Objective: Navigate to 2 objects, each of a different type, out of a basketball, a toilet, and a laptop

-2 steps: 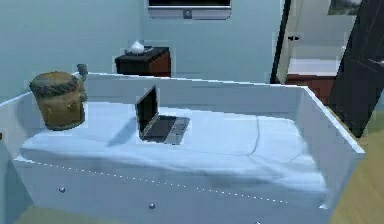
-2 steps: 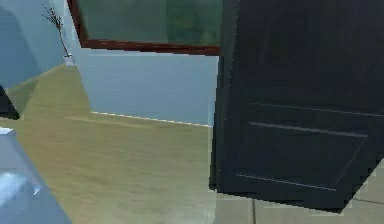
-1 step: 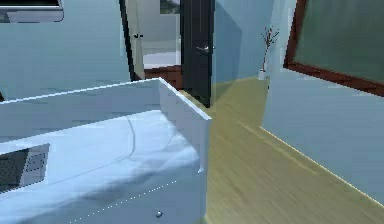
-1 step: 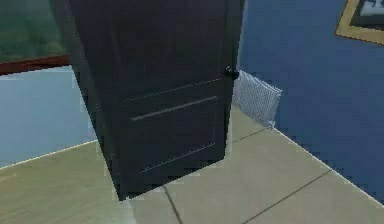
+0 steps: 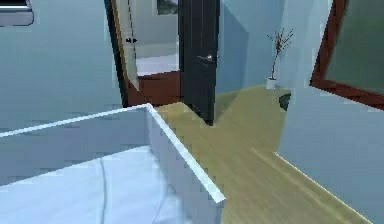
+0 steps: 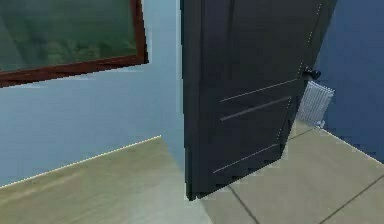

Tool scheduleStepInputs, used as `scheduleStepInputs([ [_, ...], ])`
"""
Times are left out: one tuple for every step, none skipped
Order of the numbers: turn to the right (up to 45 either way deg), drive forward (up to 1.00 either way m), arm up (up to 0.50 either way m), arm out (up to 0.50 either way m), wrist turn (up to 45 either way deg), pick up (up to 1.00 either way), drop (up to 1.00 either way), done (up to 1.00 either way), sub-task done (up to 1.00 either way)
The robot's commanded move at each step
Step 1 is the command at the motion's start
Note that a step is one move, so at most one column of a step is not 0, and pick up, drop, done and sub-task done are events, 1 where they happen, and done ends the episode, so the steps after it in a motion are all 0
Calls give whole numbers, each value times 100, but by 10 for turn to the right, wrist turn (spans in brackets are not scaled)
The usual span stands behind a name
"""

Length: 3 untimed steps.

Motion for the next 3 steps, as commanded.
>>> scheduleStepInputs([
  [-450,0,0,0,0,0,0,0,0],
  [-210,0,0,0,0,0,0,0,0],
  [0,0,0,0,0,0,0,100,0],
])
